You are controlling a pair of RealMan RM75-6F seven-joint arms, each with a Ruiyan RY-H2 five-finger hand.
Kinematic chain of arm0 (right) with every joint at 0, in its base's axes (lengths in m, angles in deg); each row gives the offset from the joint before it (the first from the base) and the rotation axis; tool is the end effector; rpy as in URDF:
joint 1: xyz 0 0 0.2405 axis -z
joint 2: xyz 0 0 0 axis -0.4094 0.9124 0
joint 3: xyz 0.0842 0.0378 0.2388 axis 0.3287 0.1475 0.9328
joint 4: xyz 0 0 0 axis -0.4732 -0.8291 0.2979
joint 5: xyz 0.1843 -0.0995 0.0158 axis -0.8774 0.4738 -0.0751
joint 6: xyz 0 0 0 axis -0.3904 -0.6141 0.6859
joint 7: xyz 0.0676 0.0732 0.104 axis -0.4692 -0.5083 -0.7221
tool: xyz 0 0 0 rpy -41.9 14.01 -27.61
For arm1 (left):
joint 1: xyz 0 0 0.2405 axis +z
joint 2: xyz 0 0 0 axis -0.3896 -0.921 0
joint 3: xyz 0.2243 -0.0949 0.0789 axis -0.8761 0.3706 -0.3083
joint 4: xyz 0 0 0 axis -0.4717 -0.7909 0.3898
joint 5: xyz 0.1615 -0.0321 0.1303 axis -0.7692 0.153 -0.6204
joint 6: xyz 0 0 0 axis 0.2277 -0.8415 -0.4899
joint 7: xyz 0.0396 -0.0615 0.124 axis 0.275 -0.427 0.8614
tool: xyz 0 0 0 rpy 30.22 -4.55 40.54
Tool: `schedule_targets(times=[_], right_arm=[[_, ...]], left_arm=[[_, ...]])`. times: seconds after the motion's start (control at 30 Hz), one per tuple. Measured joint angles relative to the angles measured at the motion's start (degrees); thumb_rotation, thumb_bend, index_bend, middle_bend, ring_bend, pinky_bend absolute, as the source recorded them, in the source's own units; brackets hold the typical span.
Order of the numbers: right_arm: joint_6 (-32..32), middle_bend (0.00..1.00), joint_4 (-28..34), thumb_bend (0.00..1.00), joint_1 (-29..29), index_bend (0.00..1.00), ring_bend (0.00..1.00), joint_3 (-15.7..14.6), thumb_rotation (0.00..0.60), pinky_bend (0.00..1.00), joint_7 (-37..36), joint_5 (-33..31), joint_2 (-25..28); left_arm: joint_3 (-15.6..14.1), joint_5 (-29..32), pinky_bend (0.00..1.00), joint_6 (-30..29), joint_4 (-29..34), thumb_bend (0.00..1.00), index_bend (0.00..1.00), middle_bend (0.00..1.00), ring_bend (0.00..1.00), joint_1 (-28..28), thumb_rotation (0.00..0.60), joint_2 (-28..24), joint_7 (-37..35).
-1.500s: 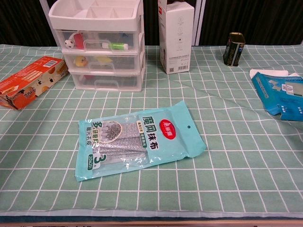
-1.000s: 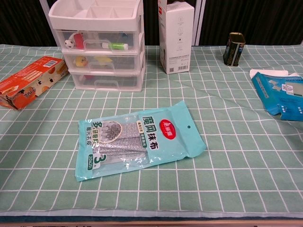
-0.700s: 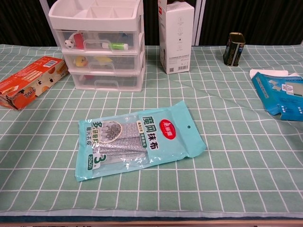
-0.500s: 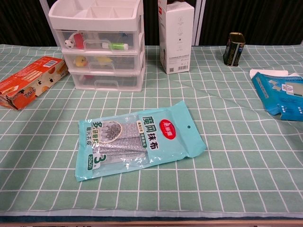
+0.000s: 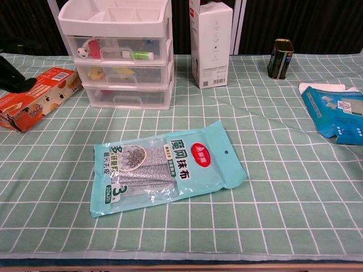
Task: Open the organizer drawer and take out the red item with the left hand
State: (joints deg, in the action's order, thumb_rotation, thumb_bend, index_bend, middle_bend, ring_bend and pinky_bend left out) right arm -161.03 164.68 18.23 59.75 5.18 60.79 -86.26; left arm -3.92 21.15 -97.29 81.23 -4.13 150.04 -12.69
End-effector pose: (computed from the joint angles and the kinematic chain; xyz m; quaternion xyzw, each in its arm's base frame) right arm -0.3063 -0.1910 0.1543 0.5740 -0.4195 0.4382 0.5501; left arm -0.1957 0.3112 0.0614 -0.5136 -0.5977 -0.4251 0.4453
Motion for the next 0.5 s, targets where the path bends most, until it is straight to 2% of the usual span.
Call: schedule_targets(times=[0.17, 0.27, 0.5], right_arm=[[0.29, 0.0, 0.13, 0.0, -0.07, 0.0, 0.0, 0.01, 0.6, 0.21, -0.31, -0.23, 0.14], [0.5, 0.0, 0.21, 0.0, -0.1, 0.0, 0.0, 0.03, 0.6, 0.21, -0.48, -0.4, 0.2], [0.82, 0.0, 0.35, 0.0, -0.17, 0.0, 0.0, 0.08, 0.6, 0.22, -0.6, -0.74, 0.29]], left_arm=[[3.31, 11.56, 1.0, 5.9, -1.35, 0.48, 0.02, 0.96, 0.92, -5.64, 0.6, 2.45, -1.25], [4.71, 16.41, 1.0, 8.72, -3.06, 0.48, 0.02, 0.96, 0.92, -8.95, 0.6, 4.02, -2.09], [5.98, 22.0, 1.0, 11.28, -7.16, 0.48, 0.02, 0.96, 0.93, -13.8, 0.6, 6.8, -3.63]])
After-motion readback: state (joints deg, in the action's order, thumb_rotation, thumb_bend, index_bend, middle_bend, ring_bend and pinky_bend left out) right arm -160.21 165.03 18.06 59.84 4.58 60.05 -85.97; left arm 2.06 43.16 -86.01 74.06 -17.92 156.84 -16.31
